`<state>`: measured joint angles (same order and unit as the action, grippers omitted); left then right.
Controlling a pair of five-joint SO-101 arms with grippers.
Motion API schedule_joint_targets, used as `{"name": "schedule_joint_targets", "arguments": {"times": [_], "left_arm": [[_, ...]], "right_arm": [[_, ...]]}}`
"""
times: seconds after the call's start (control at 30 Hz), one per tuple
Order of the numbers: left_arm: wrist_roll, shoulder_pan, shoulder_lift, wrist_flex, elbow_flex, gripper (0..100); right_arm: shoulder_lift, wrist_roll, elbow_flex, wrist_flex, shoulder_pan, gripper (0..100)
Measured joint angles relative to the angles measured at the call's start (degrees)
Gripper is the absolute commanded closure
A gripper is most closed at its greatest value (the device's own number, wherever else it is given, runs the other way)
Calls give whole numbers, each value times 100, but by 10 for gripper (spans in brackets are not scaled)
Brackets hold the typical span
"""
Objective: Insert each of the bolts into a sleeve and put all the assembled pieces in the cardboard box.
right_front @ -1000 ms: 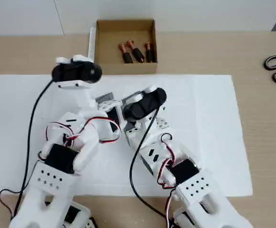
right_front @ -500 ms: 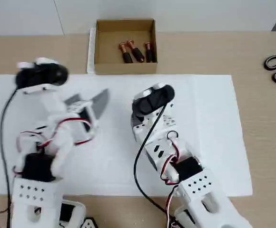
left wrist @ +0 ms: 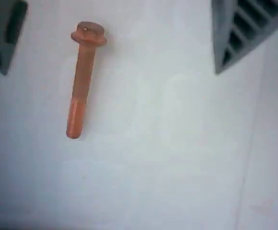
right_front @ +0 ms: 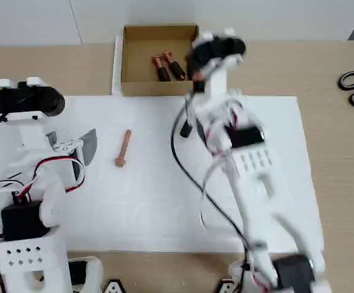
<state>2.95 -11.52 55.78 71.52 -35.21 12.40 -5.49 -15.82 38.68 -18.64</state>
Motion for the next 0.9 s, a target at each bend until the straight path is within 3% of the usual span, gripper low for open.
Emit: {"name": "schedule_joint_targets", "arguments": {"times": [0.2, 0.4, 0.57, 0.73, 0.9], "left_arm": [[-18, 0, 0, 70, 0, 739], [-18, 0, 0, 176, 0, 739], [-18, 0, 0, 220, 0, 739], [-18, 0, 0, 220, 0, 739], [-18, 0, 0, 220, 0, 739]], "right_arm": [[-2567, 0, 2734, -18, 9, 995], [-4633, 0, 4844, -1081, 9, 995], [-5873, 0, 5758, -1793, 9, 995], [-6760, 0, 6356, -1855, 9, 991], [-7349, 0, 6752, -1864, 44, 850]]}}
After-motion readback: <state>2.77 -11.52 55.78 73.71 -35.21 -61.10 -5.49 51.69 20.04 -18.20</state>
